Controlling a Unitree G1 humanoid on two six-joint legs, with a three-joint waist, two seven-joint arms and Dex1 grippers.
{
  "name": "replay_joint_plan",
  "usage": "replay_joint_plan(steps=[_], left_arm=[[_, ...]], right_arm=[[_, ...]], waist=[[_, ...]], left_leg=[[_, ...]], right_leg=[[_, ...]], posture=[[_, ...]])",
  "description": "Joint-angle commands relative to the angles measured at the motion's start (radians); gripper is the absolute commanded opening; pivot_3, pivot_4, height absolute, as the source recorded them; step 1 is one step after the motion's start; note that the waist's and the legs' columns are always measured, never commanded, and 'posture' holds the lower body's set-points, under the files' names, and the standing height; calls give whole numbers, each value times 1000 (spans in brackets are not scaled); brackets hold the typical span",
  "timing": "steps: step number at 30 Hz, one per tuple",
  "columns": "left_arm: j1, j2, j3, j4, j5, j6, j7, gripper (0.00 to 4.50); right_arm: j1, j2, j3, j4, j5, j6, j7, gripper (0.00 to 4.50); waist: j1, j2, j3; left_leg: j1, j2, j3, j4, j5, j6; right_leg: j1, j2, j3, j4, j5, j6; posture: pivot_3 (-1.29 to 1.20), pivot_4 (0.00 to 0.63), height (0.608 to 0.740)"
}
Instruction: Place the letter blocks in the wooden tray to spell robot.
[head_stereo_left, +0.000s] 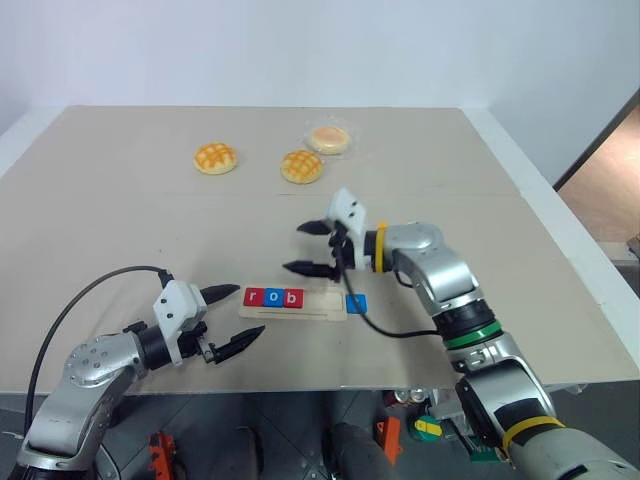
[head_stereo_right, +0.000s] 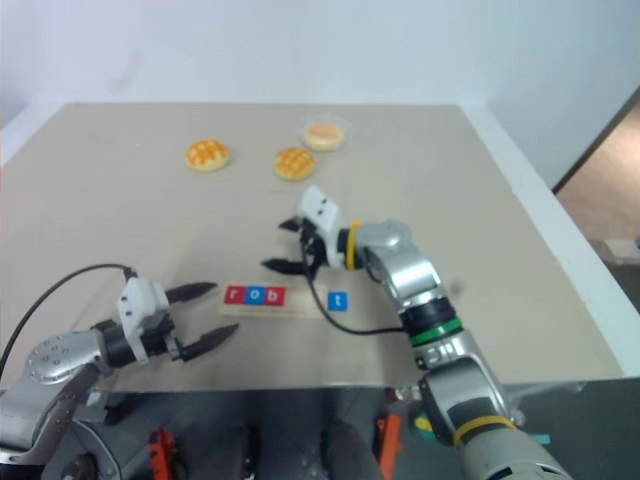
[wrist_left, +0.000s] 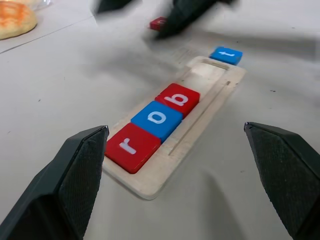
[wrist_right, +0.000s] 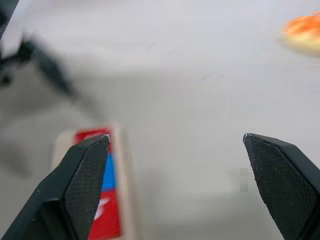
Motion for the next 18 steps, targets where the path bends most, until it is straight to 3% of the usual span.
replay_joint_plan(steps=[1, 8, 18], left_arm=[[-42, 27, -21, -62, -26, 18, -32, 4500], [-81, 25, -56, -49, 1, 16, -36, 4500], [-93, 3, -72, -50, 13, 10, -5, 4500]], right_arm=[[-19, -87, -97, 89, -28, -81, -76, 4437], [10, -116, -130, 238, -127, -172, -311, 4437], [160, 123, -202, -150, -141, 167, -726, 4437]], waist=[[3, 0, 0], [-14, 0, 0], [-27, 0, -1]], left_leg=[[0, 0, 0, 0, 0, 0], [0, -2, 5, 0, 0, 1], [1, 2, 2, -1, 0, 0]], right_leg=[[0, 0, 0, 0, 0, 0], [0, -1, 5, -1, 1, 1], [-1, 2, 4, 1, 0, 2]], posture=[[0, 150, 740], [0, 150, 740], [0, 150, 740]])
